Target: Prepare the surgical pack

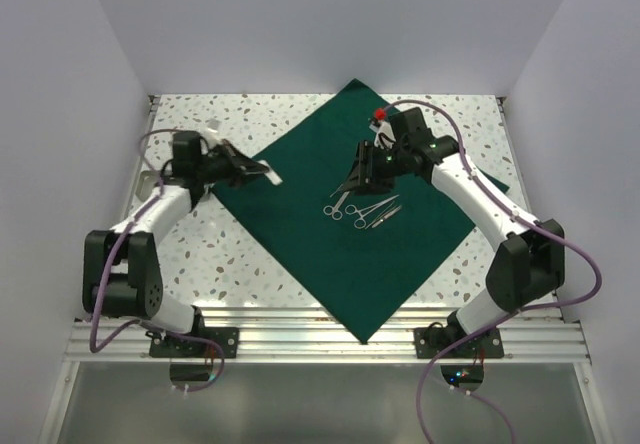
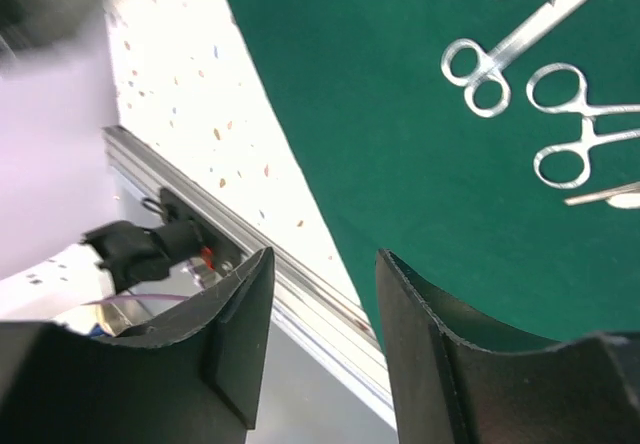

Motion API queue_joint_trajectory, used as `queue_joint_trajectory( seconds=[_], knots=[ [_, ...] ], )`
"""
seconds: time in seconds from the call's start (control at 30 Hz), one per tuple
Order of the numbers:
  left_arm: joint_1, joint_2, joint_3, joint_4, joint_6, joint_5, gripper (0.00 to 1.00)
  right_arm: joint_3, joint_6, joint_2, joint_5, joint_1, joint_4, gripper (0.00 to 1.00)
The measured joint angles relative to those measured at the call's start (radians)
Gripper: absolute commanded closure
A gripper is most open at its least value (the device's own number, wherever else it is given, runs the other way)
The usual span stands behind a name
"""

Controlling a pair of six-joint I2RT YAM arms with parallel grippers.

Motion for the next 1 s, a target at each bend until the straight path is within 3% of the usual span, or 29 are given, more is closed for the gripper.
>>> queue_joint_trajectory(
  seconds=[0.17, 0.3, 0.53, 0.8, 0.83, 0.87, 1.0],
  knots=[
    [0.383, -0.014, 0.018, -0.149, 0.081, -0.127, 1.00, -0.011, -0.026, 0.011, 0.014, 0.000, -0.036, 0.49],
    [0.515, 0.037, 0.088, -0.239, 0.116, -0.214, 1.00, -0.039, -0.035, 0.016, 0.014, 0.000, -0.042, 0.49],
    [0.609, 0.197, 0.198, -0.315, 0.133, -0.313, 1.00, -0.047, -0.051, 0.046, 0.016, 0.000, -0.049, 0.49],
    [0.630, 0.328, 0.309, -0.383, 0.133, -0.374, 0.99, -0.047, -0.059, 0.073, 0.022, -0.001, -0.050, 0.48],
    [0.630, 0.345, 0.326, -0.387, 0.133, -0.377, 0.95, -0.047, -0.059, 0.079, 0.024, -0.002, -0.050, 0.49],
    [0.630, 0.357, 0.339, -0.390, 0.133, -0.379, 0.84, -0.047, -0.059, 0.084, 0.026, -0.002, -0.051, 0.48],
    [0.630, 0.400, 0.378, -0.399, 0.135, -0.396, 0.69, -0.047, -0.058, 0.103, 0.045, -0.006, -0.051, 0.48]
  ],
)
